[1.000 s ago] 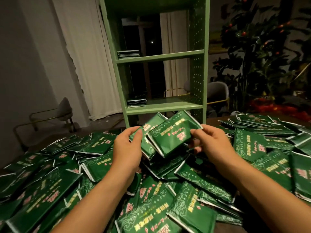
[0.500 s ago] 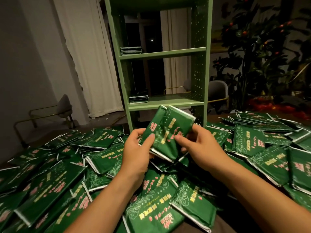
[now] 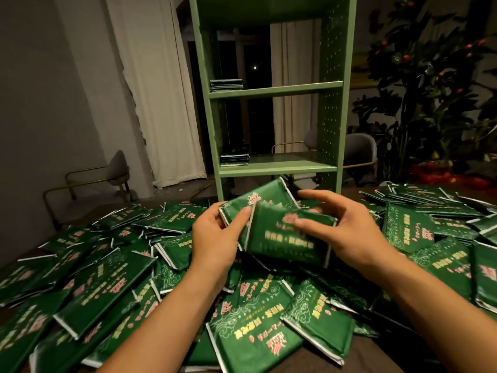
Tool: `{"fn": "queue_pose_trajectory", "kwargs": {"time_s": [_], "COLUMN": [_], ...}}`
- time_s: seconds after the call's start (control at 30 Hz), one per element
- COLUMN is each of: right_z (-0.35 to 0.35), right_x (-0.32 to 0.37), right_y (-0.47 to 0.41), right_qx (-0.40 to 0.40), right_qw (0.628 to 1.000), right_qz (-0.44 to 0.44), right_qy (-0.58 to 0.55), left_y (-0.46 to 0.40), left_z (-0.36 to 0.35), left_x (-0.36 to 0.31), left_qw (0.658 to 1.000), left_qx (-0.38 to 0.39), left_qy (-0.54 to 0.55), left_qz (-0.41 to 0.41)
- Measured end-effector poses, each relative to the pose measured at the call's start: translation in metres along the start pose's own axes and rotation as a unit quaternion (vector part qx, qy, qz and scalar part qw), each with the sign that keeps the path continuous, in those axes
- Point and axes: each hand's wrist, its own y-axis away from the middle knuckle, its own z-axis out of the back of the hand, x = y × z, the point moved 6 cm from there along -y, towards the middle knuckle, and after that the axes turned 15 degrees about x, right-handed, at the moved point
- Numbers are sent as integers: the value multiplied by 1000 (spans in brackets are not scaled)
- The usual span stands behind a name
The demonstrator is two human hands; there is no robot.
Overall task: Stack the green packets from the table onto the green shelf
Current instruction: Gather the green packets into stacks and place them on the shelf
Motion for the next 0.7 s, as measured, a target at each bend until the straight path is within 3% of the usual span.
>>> {"fn": "queue_pose_trajectory", "kwargs": {"time_s": [0.07, 0.27, 0.37, 0.43, 0.5, 0.63, 0.7], "right_z": [-1, 6, 7, 7, 6, -3, -6], "right_x": [0, 2, 1, 0, -1, -7, -5], "right_y": [1, 2, 3, 4, 2, -3, -3], "right_qx": [-13, -102, -144, -153, -130, 21, 49], "right_qw": [998, 991, 985, 984, 987, 999, 997], "right_qz": [1, 49, 55, 48, 49, 13, 32], "right_qy": [55, 78, 74, 74, 83, 44, 42], "left_y": [0, 7, 14, 15, 11, 4, 4], "left_z": [-5, -27, -39, -42, -37, -24, -21], "left_x": [2, 3, 3, 5, 5, 3, 6], "left_qw": [999, 987, 975, 974, 979, 990, 992], "left_qx": [21, 145, 220, 227, 200, 134, 124], "left_qy": [23, 62, 22, -19, -32, -35, 0], "left_qz": [13, 40, 27, 11, 1, -4, 12]}}
